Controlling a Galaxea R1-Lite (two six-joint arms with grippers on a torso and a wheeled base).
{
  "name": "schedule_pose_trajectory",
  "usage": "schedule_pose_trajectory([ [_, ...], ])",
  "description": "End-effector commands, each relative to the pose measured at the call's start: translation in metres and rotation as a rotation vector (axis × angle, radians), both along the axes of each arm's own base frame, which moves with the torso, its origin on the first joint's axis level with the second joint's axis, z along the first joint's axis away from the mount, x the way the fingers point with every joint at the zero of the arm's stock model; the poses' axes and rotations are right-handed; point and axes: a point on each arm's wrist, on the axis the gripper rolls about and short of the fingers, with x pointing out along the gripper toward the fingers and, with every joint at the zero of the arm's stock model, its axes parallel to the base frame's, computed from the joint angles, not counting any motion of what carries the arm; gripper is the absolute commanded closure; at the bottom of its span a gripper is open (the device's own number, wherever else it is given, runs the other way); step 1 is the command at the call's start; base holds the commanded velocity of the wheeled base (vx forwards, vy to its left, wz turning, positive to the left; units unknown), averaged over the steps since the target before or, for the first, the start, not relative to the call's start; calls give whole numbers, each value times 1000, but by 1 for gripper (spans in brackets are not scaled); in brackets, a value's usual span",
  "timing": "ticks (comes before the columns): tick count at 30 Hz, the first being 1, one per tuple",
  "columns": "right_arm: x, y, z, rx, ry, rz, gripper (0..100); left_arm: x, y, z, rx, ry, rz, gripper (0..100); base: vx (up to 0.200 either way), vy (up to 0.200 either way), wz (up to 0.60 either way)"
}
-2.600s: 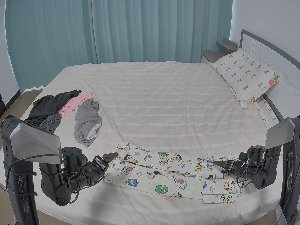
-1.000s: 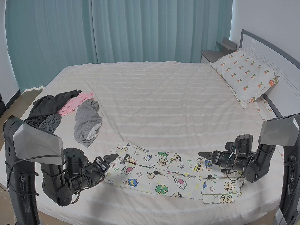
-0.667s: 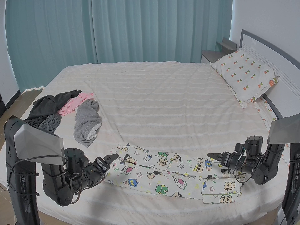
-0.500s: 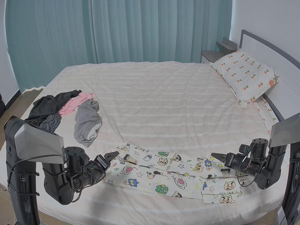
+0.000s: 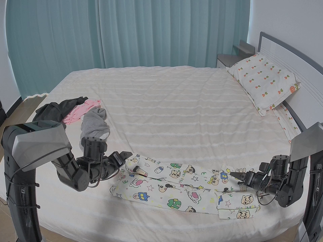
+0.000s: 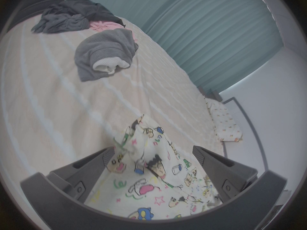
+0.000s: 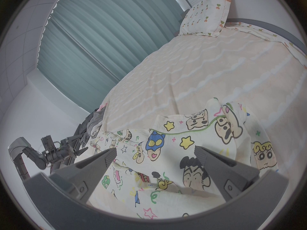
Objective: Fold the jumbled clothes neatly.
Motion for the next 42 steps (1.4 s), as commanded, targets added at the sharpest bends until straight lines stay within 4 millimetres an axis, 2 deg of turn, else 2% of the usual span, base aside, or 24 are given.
schedule_pose_trajectory([
  [1, 2, -2, -1, 0, -7, -7, 0, 48, 6, 34, 132, -70, -52, 0, 0, 0, 0],
  [6, 1, -2, -2, -1, -4, -6, 0, 64, 3, 2, 253, -33, -109, 0, 0, 0, 0],
  [11, 1, -2, -2, -1, -4, -5, 0, 71, -1, -11, 321, -29, -109, 0, 0, 0, 0],
  [15, 1, -1, -2, -3, -3, -4, 0, 61, -14, -17, 332, -3, -150, 0, 0, 0, 0],
  [19, 1, -1, -3, -3, -1, -2, 0, 45, -11, -25, 416, 19, -225, 0, 0, 0, 0],
  [23, 0, 0, -3, -3, 0, 0, 0, 37, -8, -16, 421, -5, -230, 0, 0, 0, 0],
  [24, 0, 0, -3, -3, 0, 0, 0, 26, -5, -18, 445, -13, -249, 0, 0, 0, 0],
  [27, 0, 0, -3, -3, 0, 0, 0, 26, -5, -18, 445, -13, -249, 0, 0, 0, 0],
  [29, 0, 0, -3, -3, 0, 2, 0, 11, 5, -32, 574, -22, -337, 0, 0, 0, 0],
  [32, 0, 0, -3, -3, 0, -1, 0, 10, 6, -38, 625, -7, -321, 0, 0, 0, 0],
  [35, 0, 0, -3, -3, 0, -1, 0, 9, 9, -52, 715, 31, -305, 0, 0, 0, 0],
  [42, 0, 0, -3, -3, 0, 0, 0, -1, 18, -62, 774, 85, -324, 0, 0, 0, 0],
])
